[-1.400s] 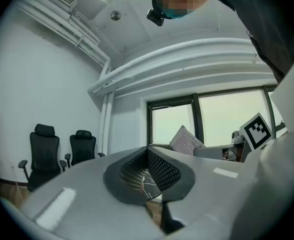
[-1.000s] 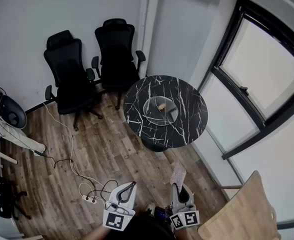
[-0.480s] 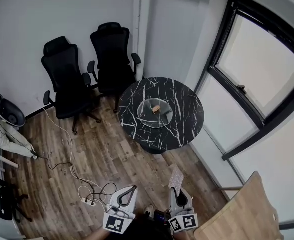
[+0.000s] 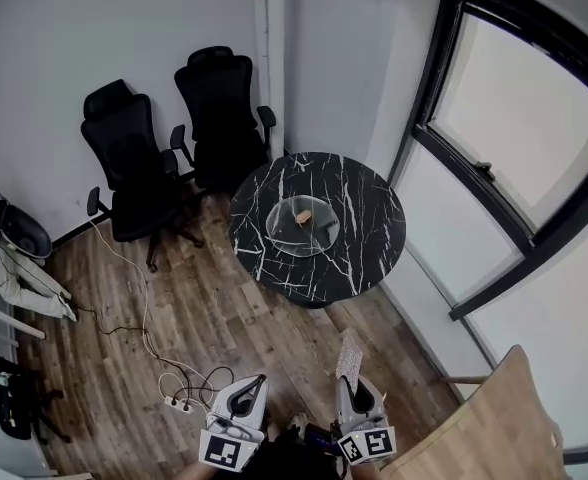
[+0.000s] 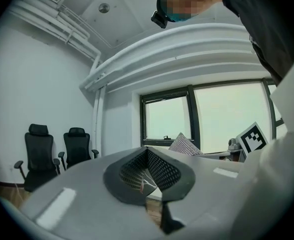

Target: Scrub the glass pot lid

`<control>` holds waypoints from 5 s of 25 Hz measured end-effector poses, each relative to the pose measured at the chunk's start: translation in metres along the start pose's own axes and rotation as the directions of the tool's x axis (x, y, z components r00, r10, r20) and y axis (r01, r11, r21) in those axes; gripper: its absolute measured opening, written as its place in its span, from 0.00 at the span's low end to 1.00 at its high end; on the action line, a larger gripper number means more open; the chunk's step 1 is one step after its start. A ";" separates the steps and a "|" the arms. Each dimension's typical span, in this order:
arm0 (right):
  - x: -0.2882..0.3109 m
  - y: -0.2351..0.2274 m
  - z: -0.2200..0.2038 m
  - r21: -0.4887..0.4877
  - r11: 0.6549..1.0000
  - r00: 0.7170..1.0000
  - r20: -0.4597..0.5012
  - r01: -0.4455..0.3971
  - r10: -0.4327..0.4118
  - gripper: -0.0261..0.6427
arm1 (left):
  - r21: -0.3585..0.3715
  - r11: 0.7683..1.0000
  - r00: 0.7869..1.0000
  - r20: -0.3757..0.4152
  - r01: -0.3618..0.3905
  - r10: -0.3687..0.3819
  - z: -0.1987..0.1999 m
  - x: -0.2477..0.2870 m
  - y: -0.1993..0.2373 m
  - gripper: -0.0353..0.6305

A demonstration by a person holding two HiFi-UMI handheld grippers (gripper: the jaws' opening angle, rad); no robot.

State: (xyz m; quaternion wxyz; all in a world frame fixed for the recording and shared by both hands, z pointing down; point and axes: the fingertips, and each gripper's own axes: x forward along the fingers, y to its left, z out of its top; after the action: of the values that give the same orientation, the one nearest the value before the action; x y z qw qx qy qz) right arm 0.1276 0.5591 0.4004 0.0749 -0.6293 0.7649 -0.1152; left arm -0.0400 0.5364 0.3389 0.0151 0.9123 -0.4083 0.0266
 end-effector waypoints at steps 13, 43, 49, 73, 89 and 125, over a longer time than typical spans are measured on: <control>0.089 -0.024 0.001 -0.046 0.997 0.998 -0.036 0.054 -0.056 0.16 | -0.040 0.998 0.999 -0.005 0.044 -0.045 -0.018 0.085 0.064 0.06; 0.370 -0.038 0.044 -0.167 0.977 0.990 -0.026 0.131 -0.138 0.16 | -0.149 0.985 0.995 -0.042 0.087 -0.094 -0.046 0.236 0.307 0.06; 0.411 -0.075 0.048 -0.140 0.986 0.995 -0.028 0.093 -0.098 0.16 | -0.123 0.992 0.998 -0.063 0.021 -0.029 -0.045 0.270 0.317 0.06; 0.510 -0.276 -0.005 -0.109 0.994 0.979 -0.202 -0.008 -0.014 0.16 | -0.107 0.993 0.931 -0.355 0.044 -0.079 -0.199 0.480 0.258 0.15; 0.616 -0.331 -0.107 -0.211 0.923 0.874 -0.442 -0.322 0.204 0.16 | -0.087 0.992 0.773 -0.622 0.092 -0.126 -0.352 0.581 0.263 0.43; 0.674 -0.297 -0.275 0.026 0.437 0.088 -0.967 -0.899 0.238 0.15 | -0.244 0.954 0.758 -0.585 0.177 -0.290 -0.367 0.585 0.259 0.31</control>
State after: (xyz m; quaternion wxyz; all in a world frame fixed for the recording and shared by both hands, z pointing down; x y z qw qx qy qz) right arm 0.2045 -0.1331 0.7657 -0.5001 -0.0567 0.8538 -0.1332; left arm 0.1429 -0.0537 0.7427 0.2294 0.8926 -0.2646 0.2839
